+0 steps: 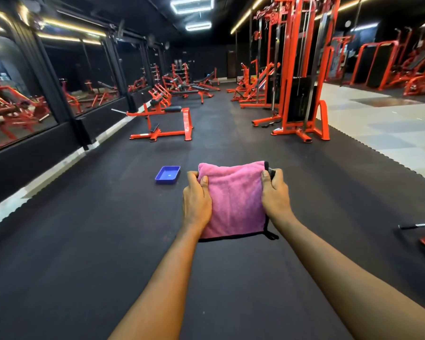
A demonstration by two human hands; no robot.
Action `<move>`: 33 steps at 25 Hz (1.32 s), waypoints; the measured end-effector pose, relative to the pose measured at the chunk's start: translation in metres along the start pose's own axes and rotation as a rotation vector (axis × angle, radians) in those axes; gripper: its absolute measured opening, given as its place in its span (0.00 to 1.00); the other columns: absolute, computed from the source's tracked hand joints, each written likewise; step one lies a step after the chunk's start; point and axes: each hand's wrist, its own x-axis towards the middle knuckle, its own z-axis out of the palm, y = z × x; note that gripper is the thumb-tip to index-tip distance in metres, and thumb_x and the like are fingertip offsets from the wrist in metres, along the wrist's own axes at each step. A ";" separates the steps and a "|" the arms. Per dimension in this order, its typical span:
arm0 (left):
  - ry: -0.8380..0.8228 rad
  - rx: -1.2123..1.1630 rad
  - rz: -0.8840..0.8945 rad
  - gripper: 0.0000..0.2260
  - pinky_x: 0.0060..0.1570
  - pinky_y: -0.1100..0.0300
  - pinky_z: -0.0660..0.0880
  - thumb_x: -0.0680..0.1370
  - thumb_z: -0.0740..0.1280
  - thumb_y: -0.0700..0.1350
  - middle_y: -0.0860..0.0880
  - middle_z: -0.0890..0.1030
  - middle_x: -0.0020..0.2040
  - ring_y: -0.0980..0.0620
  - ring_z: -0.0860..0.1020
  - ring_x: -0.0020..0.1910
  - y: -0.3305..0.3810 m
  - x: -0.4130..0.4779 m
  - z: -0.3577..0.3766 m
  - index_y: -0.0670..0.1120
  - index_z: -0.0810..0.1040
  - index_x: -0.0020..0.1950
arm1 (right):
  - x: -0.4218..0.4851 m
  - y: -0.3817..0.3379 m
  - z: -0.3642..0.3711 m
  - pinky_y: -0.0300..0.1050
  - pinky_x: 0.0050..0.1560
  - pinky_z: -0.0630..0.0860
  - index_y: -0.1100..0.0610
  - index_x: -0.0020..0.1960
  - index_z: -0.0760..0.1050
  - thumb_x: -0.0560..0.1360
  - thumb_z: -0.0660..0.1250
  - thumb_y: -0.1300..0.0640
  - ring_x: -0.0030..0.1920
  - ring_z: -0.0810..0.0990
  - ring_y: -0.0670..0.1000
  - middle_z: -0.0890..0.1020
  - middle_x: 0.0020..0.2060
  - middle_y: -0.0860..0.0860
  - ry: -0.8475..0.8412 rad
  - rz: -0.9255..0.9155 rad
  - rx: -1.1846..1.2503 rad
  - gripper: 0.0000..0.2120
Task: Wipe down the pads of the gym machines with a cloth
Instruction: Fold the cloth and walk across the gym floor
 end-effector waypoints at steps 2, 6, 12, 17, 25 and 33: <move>0.008 0.002 -0.010 0.08 0.42 0.45 0.75 0.85 0.55 0.51 0.40 0.79 0.45 0.38 0.78 0.44 -0.014 0.062 0.042 0.46 0.65 0.54 | 0.072 0.017 0.018 0.46 0.47 0.68 0.58 0.55 0.67 0.86 0.55 0.49 0.48 0.76 0.51 0.77 0.48 0.51 0.002 0.008 0.012 0.12; 0.042 -0.013 -0.009 0.09 0.43 0.45 0.74 0.85 0.56 0.50 0.40 0.79 0.46 0.37 0.77 0.45 -0.026 0.175 0.108 0.45 0.65 0.54 | 0.207 0.033 0.049 0.48 0.48 0.70 0.58 0.53 0.66 0.86 0.55 0.49 0.48 0.76 0.53 0.77 0.46 0.50 -0.022 -0.002 0.008 0.12; 0.069 -0.003 -0.025 0.08 0.39 0.46 0.72 0.85 0.55 0.50 0.41 0.79 0.42 0.38 0.77 0.42 -0.092 0.340 0.195 0.45 0.65 0.53 | 0.389 0.076 0.130 0.41 0.40 0.69 0.59 0.53 0.66 0.86 0.55 0.49 0.44 0.75 0.46 0.76 0.45 0.49 -0.058 -0.008 -0.018 0.12; 0.069 -0.011 -0.056 0.08 0.36 0.51 0.66 0.85 0.54 0.51 0.42 0.78 0.41 0.41 0.75 0.40 -0.166 0.489 0.257 0.47 0.64 0.52 | 0.537 0.111 0.218 0.41 0.40 0.69 0.59 0.54 0.66 0.86 0.55 0.49 0.43 0.74 0.45 0.76 0.46 0.50 -0.068 -0.023 -0.040 0.12; 0.017 0.011 -0.063 0.08 0.37 0.52 0.67 0.85 0.54 0.52 0.44 0.77 0.42 0.42 0.75 0.41 -0.243 0.727 0.341 0.48 0.64 0.54 | 0.765 0.145 0.344 0.40 0.40 0.70 0.59 0.55 0.67 0.86 0.55 0.48 0.44 0.75 0.46 0.76 0.45 0.49 -0.045 -0.003 -0.035 0.13; 0.049 0.040 -0.109 0.07 0.38 0.50 0.68 0.85 0.54 0.52 0.40 0.79 0.44 0.37 0.76 0.43 -0.342 0.965 0.453 0.50 0.63 0.53 | 1.016 0.206 0.471 0.43 0.38 0.64 0.58 0.53 0.66 0.86 0.56 0.51 0.44 0.74 0.49 0.77 0.46 0.50 -0.089 -0.002 0.009 0.10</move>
